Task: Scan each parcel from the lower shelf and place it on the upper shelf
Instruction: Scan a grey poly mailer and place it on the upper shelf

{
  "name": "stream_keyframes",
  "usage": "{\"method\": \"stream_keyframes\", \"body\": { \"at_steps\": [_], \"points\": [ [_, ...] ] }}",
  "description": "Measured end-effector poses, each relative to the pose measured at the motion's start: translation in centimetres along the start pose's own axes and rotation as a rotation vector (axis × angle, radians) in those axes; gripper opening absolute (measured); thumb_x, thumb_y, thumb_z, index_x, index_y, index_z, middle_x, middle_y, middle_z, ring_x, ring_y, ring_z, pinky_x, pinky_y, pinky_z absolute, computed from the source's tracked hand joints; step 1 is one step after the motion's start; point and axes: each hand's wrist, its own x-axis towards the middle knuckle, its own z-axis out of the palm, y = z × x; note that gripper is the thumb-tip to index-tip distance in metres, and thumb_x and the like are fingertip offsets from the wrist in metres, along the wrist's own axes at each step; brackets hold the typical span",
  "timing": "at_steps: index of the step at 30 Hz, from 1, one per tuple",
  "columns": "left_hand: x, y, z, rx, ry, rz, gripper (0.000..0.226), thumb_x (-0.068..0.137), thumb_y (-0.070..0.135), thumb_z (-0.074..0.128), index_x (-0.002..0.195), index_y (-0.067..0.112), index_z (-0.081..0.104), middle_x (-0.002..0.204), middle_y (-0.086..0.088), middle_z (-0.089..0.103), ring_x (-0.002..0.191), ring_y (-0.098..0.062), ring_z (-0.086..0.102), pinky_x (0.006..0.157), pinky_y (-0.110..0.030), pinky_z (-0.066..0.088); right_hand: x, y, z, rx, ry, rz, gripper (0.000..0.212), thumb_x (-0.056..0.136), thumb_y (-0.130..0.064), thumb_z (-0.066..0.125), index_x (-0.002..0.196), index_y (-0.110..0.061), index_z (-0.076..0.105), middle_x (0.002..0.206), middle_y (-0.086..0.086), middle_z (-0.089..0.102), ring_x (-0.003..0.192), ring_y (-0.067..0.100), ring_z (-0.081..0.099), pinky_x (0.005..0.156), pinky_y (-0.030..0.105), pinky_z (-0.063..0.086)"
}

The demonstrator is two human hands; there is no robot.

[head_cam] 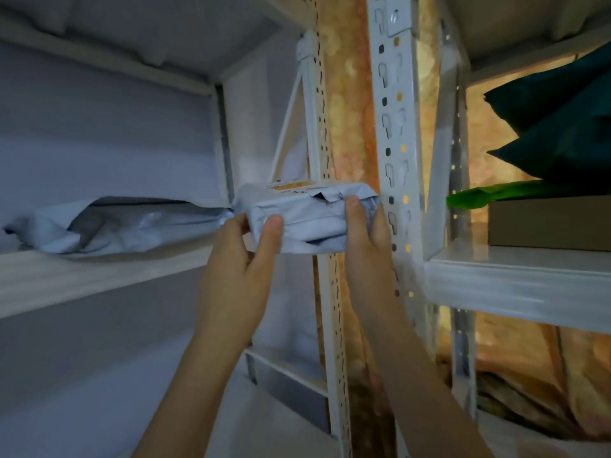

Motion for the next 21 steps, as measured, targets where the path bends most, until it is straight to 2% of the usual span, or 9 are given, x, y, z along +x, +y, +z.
{"method": "stream_keyframes", "body": {
  "at_steps": [1,2,4,5,9,14,17,19,21],
  "points": [
    [0.5,-0.3,0.6,0.045,0.023,-0.002,0.037,0.079,0.070,0.038,0.093,0.039,0.053,0.097,0.013,0.063,0.089,-0.013,0.065,0.074,-0.041,0.054,0.9,0.7,0.4,-0.038,0.003,-0.001,0.010,0.088,-0.057,0.043,0.093,-0.061,0.051,0.098,-0.032,0.055,0.095,-0.016,0.055,0.095,0.015,0.044],
    [0.9,-0.7,1.0,0.094,0.046,-0.004,0.036,0.082,0.070,0.037,0.093,0.039,0.053,0.097,0.013,0.063,0.089,-0.014,0.065,0.076,-0.044,0.054,1.7,1.3,0.7,-0.071,0.015,-0.011,0.023,0.082,-0.066,0.042,0.104,-0.064,0.049,0.109,-0.029,0.057,0.108,-0.007,0.054,0.103,0.029,0.043],
    [1.8,-1.5,1.9,0.213,0.087,-0.019,0.048,0.081,0.074,0.032,0.101,0.035,0.053,0.101,0.010,0.063,0.089,-0.018,0.065,0.077,-0.048,0.054,3.3,2.9,1.6,-0.080,0.072,-0.055,0.062,0.075,-0.077,0.041,0.128,-0.045,0.047,0.131,-0.014,0.056,0.124,0.008,0.051,0.107,0.043,0.041],
    [2.4,-1.8,2.3,0.277,0.099,-0.029,0.056,0.079,0.076,0.029,0.105,0.033,0.053,0.103,0.008,0.063,0.089,-0.020,0.066,0.078,-0.049,0.054,4.0,3.5,1.9,-0.039,0.091,-0.054,0.069,0.077,-0.075,0.043,0.131,-0.033,0.049,0.133,-0.007,0.057,0.124,0.012,0.052,0.106,0.044,0.042],
    [5.0,-2.5,3.9,0.481,0.113,-0.026,0.070,0.079,0.078,0.022,0.107,0.022,0.053,0.102,0.000,0.063,0.083,-0.025,0.066,0.077,-0.048,0.053,6.4,4.6,2.4,0.131,0.090,0.022,0.043,0.095,-0.036,0.049,0.129,-0.009,0.053,0.127,0.010,0.061,0.119,0.021,0.057,0.101,0.036,0.046],
    [6.6,-3.2,5.9,0.678,0.101,-0.024,0.063,0.087,0.066,0.023,0.110,0.013,0.047,0.090,-0.008,0.066,0.075,-0.028,0.067,0.075,-0.044,0.051,9.5,8.2,4.1,-0.016,0.148,0.014,0.066,0.081,-0.061,0.047,0.120,-0.009,0.056,0.120,0.012,0.063,0.112,0.025,0.060,0.098,0.050,0.047],
    [7.3,-3.8,6.4,0.805,0.141,0.019,0.069,0.089,0.062,0.023,0.125,0.007,0.046,0.101,-0.014,0.066,0.082,-0.030,0.066,0.067,-0.037,0.050,9.9,8.5,4.6,-0.074,0.164,-0.016,0.047,0.089,-0.044,0.050,0.118,-0.007,0.057,0.119,0.013,0.061,0.112,0.025,0.058,0.096,0.047,0.048],
    [6.3,-3.9,6.5,0.914,0.228,0.123,0.072,0.091,0.059,0.022,0.133,0.005,0.044,0.121,-0.018,0.061,0.088,-0.033,0.067,0.059,-0.035,0.049,9.2,9.0,4.2,-0.110,0.262,-0.169,0.040,0.095,-0.031,0.044,0.127,-0.008,0.053,0.133,0.011,0.054,0.124,0.022,0.050,0.103,0.042,0.044],
    [4.4,-3.6,6.5,0.981,0.325,0.347,0.060,0.096,0.046,0.029,0.130,0.003,0.051,0.128,-0.020,0.059,0.090,-0.032,0.069,0.055,-0.034,0.053,8.0,9.5,3.6,-0.132,0.318,-0.435,0.041,0.097,-0.019,0.034,0.133,-0.004,0.049,0.141,0.009,0.048,0.132,0.021,0.043,0.110,0.039,0.037]
  ]
}}
